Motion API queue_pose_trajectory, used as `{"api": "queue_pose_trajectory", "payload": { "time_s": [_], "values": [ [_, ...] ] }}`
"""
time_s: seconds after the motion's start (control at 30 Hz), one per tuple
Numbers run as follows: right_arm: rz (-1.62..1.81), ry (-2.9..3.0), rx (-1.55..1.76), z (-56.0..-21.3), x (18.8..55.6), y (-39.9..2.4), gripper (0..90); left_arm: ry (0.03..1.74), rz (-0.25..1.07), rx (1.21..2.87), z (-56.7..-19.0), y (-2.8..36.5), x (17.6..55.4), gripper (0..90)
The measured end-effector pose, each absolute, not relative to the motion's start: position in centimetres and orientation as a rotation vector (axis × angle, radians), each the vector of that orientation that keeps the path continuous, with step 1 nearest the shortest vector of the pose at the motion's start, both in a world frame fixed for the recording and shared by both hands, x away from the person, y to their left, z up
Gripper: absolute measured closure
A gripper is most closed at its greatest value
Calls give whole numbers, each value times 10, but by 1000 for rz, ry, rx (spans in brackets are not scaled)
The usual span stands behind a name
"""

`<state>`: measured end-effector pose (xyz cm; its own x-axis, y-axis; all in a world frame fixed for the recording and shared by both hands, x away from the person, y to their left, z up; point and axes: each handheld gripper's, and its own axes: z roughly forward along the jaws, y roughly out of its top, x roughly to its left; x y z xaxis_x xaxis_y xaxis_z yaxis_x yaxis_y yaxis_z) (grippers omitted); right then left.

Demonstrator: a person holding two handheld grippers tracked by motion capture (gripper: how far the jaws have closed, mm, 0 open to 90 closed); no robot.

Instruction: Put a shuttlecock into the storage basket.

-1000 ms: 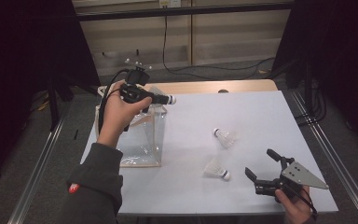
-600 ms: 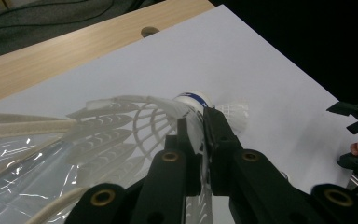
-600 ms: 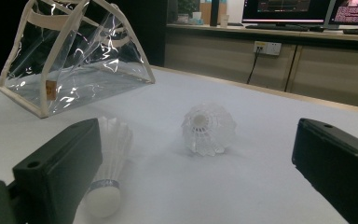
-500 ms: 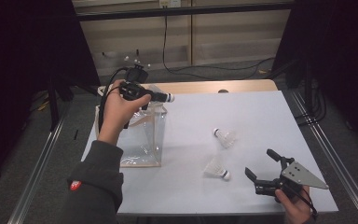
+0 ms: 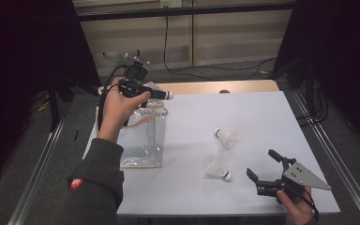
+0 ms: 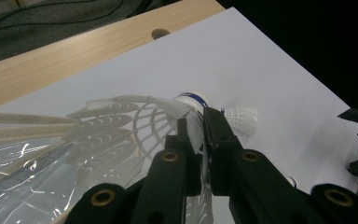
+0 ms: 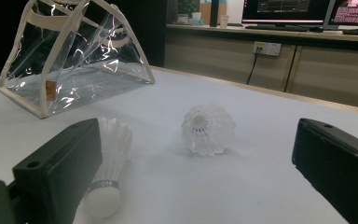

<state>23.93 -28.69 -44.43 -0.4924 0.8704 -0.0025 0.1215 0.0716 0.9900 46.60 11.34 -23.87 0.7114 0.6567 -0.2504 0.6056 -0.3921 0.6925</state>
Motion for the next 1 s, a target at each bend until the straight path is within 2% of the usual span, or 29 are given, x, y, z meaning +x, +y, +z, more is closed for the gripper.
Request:
{"api": "queue_pose_trajectory", "payload": {
  "time_s": [1.0],
  "values": [
    [1481,1703,993,-444,239,-287,13,1039,95,2071,-242,134,480,865]
  ]
}}
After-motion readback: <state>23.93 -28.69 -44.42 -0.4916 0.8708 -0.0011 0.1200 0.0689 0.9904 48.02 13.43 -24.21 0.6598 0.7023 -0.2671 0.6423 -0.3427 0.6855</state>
